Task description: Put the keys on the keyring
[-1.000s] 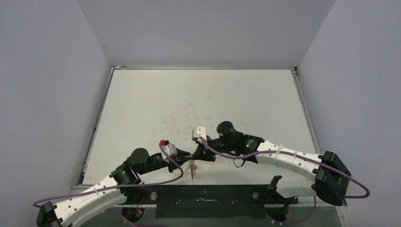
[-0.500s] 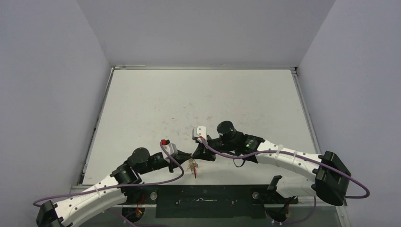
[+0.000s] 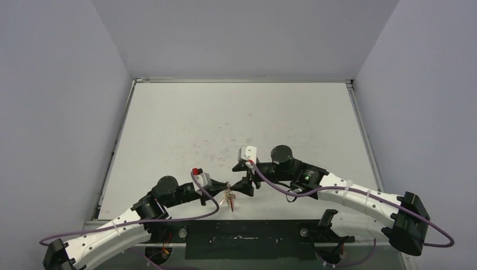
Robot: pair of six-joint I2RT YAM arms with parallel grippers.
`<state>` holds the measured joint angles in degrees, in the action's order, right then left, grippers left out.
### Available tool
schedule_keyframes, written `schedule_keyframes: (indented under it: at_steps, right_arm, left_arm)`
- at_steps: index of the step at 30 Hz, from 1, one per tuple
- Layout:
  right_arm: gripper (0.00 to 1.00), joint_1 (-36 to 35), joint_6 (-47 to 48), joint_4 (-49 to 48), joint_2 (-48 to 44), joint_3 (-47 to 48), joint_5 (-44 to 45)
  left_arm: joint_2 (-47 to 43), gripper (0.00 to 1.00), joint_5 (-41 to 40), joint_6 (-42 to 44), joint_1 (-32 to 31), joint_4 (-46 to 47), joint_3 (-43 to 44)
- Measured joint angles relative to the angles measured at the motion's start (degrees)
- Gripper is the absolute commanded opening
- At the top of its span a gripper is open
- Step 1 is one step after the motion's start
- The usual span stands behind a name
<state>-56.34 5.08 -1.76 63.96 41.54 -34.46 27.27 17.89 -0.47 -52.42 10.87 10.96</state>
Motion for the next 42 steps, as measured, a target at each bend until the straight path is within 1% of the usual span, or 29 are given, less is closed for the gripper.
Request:
schedule_keyframes:
  at_steps: [2, 4, 9, 13, 16, 19, 20, 22, 25, 30, 32, 36, 39, 42]
  right_arm:
    - [0.76, 0.1, -0.2, -1.0, -3.2, -1.0, 2.2]
    - [0.78, 0.3, -0.3, -2.1, -6.1, -2.1, 4.3]
    - [0.79, 1.2, -0.1, -3.5, -11.6, -5.0, 7.1]
    - [0.79, 1.6, 0.3, -3.7, -11.6, -5.7, 7.2]
    - [0.80, 1.6, -0.2, -4.2, -10.6, -5.8, 7.7]
    - [0.96, 1.8, -2.4, -5.4, -9.4, -5.8, 10.4]
    - [0.99, 2.0, -3.6, -5.7, -9.0, -5.8, 11.8]
    - [1.00, 2.8, -6.2, -6.5, -8.4, -5.8, 15.0]
    - [1.00, 4.7, -10.5, -7.3, -6.9, -5.4, 19.0]
    - [1.00, 10.0, -19.9, -5.9, -0.2, -0.8, 24.2]
    - [0.95, 11.4, -22.5, -4.9, 3.8, 1.9, 25.3]
    - [0.87, 11.2, -25.6, -4.7, 12.2, 4.9, 24.8]
    - [0.80, 8.6, -26.8, -4.6, 20.4, 7.4, 23.6]
    - [0.69, 4.2, -26.6, -4.8, 29.4, 11.8, 21.9]
  left_arm:
    - [-0.4, 0.00, 0.2, 1.4, 0.0, -0.3, 0.0]
    - [-0.8, 0.00, 0.7, 3.2, -0.1, -0.5, 0.0]
    - [-2.4, 0.00, 2.4, 9.2, -0.7, -0.9, -0.1]
    - [-4.2, 0.00, 3.4, 14.5, -1.5, -1.3, -0.1]
    - [-5.2, 0.00, 3.1, 15.4, -1.7, -2.4, -0.1]
    - [-6.2, 0.00, 0.6, 13.9, -1.8, -5.0, 0.5]
    - [-6.4, 0.00, -0.3, 13.1, -1.8, -5.8, 0.9]
    - [-6.7, 0.00, -3.3, 11.1, -1.9, -9.0, 3.0]
    - [-6.8, 0.00, -8.4, 8.8, -1.9, -15.7, 8.7]
    - [-7.0, 0.00, -19.8, 6.1, -1.9, -29.2, 23.0]
    - [-7.6, 0.00, -25.4, 5.6, -1.9, -34.8, 28.8]
    - [-9.1, 0.00, -33.9, 5.5, -1.9, -42.8, 35.7]
    - [-10.8, 0.00, -40.4, 5.5, -1.9, -48.2, 40.1]
    - [-11.5, 0.00, -45.1, 5.4, -1.8, -52.2, 43.7]
